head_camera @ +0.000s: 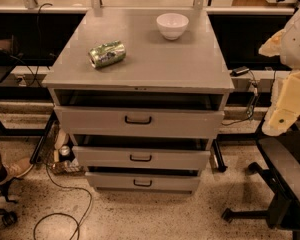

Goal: Open middle drawer

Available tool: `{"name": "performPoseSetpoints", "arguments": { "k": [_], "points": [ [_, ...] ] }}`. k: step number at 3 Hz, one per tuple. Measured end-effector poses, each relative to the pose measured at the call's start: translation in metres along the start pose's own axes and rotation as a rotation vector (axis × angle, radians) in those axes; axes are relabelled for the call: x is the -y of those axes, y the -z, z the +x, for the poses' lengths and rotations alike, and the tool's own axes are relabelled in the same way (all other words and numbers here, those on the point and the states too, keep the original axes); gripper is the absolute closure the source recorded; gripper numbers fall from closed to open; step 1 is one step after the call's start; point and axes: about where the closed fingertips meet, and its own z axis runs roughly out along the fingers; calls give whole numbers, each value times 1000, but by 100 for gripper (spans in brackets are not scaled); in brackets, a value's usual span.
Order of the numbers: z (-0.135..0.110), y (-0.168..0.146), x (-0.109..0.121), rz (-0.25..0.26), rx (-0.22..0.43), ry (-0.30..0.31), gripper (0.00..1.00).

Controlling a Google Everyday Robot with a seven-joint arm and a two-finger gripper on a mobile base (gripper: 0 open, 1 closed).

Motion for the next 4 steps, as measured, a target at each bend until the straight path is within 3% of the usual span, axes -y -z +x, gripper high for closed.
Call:
{"name": "performPoseSetpoints", "arguments": {
  "k": [2,3,4],
  "points": [
    [6,-13,-12,-7,14,19,0],
    [4,-51,-48,-55,68,75,0],
    [-13,-111,-93,-147,145,136,0]
  ]
}}
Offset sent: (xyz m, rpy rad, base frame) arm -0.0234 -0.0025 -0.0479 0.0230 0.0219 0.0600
